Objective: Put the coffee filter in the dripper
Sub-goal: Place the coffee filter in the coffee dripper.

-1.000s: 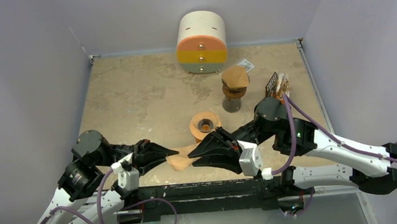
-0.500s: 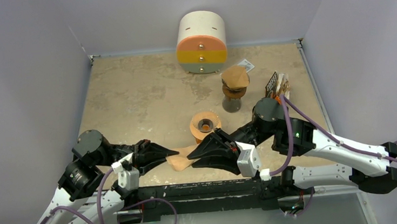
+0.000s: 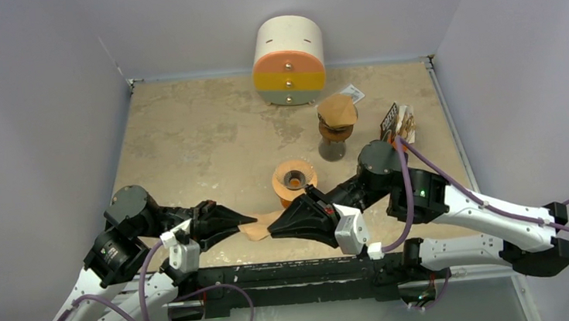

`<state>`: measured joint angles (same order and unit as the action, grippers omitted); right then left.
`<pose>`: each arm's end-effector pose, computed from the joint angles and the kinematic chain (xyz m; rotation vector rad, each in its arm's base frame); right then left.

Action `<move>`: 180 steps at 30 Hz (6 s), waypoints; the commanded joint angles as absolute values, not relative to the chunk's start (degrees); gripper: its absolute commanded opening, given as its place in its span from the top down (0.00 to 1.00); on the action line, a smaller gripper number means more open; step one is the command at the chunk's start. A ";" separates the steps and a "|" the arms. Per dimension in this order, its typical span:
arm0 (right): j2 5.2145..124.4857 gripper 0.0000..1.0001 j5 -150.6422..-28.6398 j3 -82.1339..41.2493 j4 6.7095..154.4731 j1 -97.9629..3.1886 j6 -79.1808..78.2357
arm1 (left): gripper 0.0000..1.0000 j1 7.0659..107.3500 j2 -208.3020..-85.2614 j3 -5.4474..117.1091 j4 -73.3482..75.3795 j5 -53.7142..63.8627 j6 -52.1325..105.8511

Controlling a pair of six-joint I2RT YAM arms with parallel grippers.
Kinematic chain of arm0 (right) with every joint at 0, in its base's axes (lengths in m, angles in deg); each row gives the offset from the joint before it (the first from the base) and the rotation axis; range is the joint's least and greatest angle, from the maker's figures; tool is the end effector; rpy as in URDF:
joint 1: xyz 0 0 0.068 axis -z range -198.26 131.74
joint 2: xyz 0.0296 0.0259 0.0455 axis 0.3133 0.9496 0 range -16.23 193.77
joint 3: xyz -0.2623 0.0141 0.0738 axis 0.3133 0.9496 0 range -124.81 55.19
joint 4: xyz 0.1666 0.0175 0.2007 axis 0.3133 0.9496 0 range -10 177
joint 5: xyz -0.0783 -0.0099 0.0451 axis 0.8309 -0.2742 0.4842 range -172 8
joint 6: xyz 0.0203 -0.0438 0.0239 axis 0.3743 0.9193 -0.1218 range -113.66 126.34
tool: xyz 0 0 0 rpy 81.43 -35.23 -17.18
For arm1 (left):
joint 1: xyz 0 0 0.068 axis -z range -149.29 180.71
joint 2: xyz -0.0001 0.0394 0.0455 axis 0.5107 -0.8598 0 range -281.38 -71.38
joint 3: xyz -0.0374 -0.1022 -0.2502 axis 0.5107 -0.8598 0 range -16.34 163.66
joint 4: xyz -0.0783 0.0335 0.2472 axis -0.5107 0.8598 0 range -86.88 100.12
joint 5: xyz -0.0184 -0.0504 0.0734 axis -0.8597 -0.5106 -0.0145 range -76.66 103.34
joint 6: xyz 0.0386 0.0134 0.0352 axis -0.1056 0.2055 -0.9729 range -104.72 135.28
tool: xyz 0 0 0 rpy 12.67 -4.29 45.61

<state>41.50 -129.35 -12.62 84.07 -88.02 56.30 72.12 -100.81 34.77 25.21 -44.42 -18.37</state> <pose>0.0472 0.2035 0.4491 -1.5603 0.1138 0.8760 0.0465 -0.0811 0.3888 1.5079 0.6640 -0.8924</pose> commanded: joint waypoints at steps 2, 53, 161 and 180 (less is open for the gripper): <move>41.86 0.87 -128.49 -14.74 83.85 -88.40 56.96 | 1.00 72.28 -101.11 36.77 25.34 -46.36 -18.56; 39.65 0.72 -129.29 -13.54 82.83 -88.39 52.89 | 1.00 72.28 -100.88 37.40 27.82 -46.58 -19.97; 40.01 0.74 -124.62 -11.89 83.81 -88.92 55.30 | 1.00 72.32 -102.65 38.94 36.76 -53.24 -27.17; 40.97 0.74 -123.60 -11.73 84.17 -88.92 55.47 | 1.00 72.28 -102.78 39.21 36.96 -53.55 -27.52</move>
<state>41.00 -124.63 -11.94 84.44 -88.65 55.03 72.12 -102.20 37.03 37.18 -51.48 -25.98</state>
